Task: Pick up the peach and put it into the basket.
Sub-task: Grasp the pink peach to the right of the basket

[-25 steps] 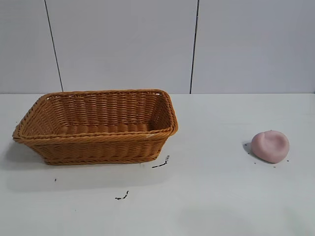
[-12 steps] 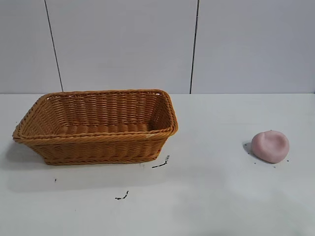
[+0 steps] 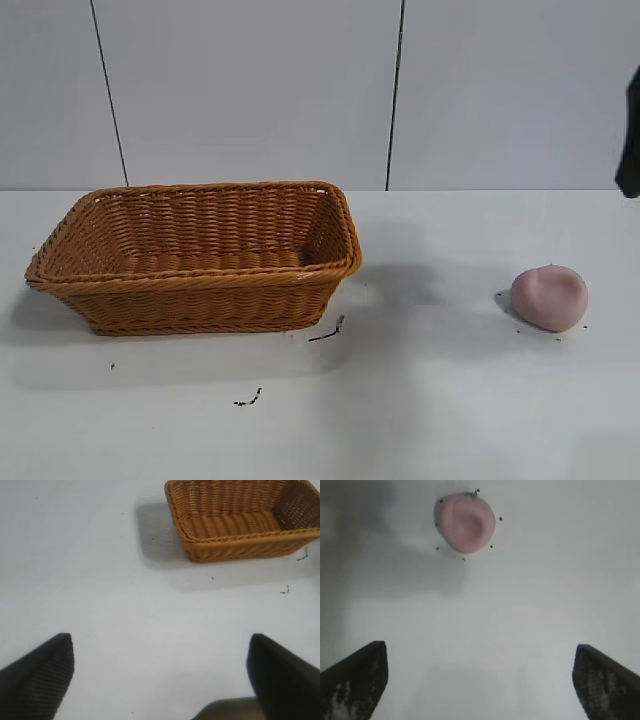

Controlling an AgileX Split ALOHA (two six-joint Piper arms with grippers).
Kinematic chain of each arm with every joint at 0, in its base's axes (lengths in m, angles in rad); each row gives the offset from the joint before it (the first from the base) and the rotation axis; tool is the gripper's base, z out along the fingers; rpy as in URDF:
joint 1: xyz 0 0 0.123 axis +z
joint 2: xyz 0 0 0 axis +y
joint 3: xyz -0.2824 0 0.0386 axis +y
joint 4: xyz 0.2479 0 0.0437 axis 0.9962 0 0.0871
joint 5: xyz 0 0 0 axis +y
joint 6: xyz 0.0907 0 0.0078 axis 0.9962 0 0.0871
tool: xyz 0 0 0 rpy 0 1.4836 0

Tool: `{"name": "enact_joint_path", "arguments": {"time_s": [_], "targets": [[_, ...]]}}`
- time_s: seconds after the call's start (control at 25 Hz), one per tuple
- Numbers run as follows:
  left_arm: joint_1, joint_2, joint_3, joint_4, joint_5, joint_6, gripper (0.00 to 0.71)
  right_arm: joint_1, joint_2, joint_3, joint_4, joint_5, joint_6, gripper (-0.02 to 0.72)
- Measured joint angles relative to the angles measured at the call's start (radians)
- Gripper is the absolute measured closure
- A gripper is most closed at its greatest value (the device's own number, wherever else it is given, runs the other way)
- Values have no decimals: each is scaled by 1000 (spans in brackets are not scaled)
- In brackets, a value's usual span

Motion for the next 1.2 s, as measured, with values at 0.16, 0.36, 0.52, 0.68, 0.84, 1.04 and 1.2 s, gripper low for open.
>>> {"name": "enact_joint_path", "arguments": {"time_s": [0.16, 0.36, 0.52, 0.68, 0.84, 1.04, 1.2], "targets": [[0, 0, 0, 0, 0, 0, 18, 32, 91, -35, -17, -19, -2, 14], [0, 0, 0, 0, 0, 0, 18, 26, 172, -35, -49, -51, 26, 14], [0, 0, 0, 0, 0, 0, 18, 16, 227, -35, -48, -100, 33, 14], [0, 0, 0, 0, 0, 0, 18, 12, 287, -36, -51, -149, 33, 14], [0, 0, 0, 0, 0, 0, 18, 12, 336, -36, -43, -162, 33, 14], [0, 0, 0, 0, 0, 0, 18, 12, 346, -36, -39, -162, 33, 14], [0, 0, 0, 0, 0, 0, 18, 12, 346, -36, -39, -161, 33, 132]]}}
